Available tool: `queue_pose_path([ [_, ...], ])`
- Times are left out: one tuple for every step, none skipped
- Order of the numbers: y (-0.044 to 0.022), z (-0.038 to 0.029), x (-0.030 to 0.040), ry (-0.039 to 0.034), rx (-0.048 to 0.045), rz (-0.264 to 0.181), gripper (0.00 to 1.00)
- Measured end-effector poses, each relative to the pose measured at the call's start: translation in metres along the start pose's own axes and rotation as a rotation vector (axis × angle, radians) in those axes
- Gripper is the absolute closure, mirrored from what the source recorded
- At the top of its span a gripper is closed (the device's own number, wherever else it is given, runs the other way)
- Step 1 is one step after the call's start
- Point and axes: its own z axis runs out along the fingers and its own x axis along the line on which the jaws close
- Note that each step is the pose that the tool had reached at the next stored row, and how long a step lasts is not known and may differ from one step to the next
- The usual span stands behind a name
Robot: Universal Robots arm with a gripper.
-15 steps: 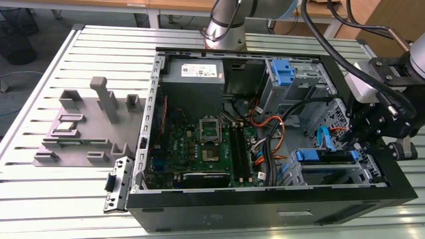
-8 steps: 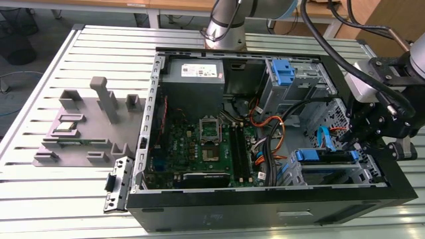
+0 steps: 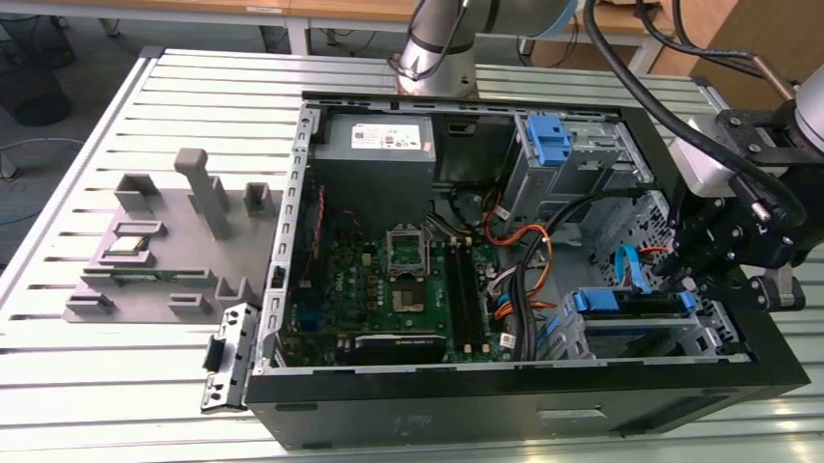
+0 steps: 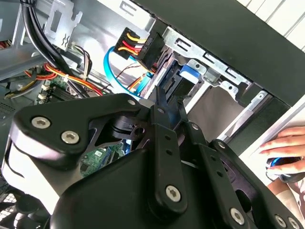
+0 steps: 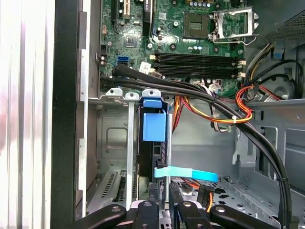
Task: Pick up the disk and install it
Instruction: 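Insert the first disk wire, then insert the second disk wire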
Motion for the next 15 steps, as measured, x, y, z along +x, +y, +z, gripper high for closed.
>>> queue_pose_path([
  [0.0,0.0,0.0,0.0,-0.0001,0.0,0.76],
  [-0.0001,0.0,0.0,0.0002,0.0001,0.003,0.76],
  [-0.0002,0.0002,0.0,0.0002,0.0006,0.009,0.76],
  [-0.0003,0.0004,0.0,0.0002,0.0011,0.017,0.76],
  [-0.0004,0.0007,0.0,0.0001,0.0017,0.024,0.76],
  [-0.0005,0.0009,0.0001,0.0001,0.0023,0.031,0.76],
  [-0.0007,0.0008,0.0,0.0002,0.0026,0.036,0.76],
  [-0.0008,0.0009,0.0001,0.0002,0.0027,0.037,0.76],
  [-0.0008,0.0009,0.0001,0.0001,0.0028,0.037,0.76],
  [-0.0007,0.0001,0.0,0.0001,0.0028,0.038,0.76],
  [-0.0007,-0.0005,0.0,0.0,0.0028,0.038,0.76],
  [-0.0007,-0.0006,-0.0001,0.0001,0.0028,0.038,0.76],
  [-0.0007,-0.0006,0.0,0.0001,0.0028,0.038,0.76],
  [-0.0007,-0.0006,0.0,0.0,0.0028,0.038,0.76],
  [-0.0007,-0.0006,0.0,0.0001,0.0028,0.038,0.76],
])
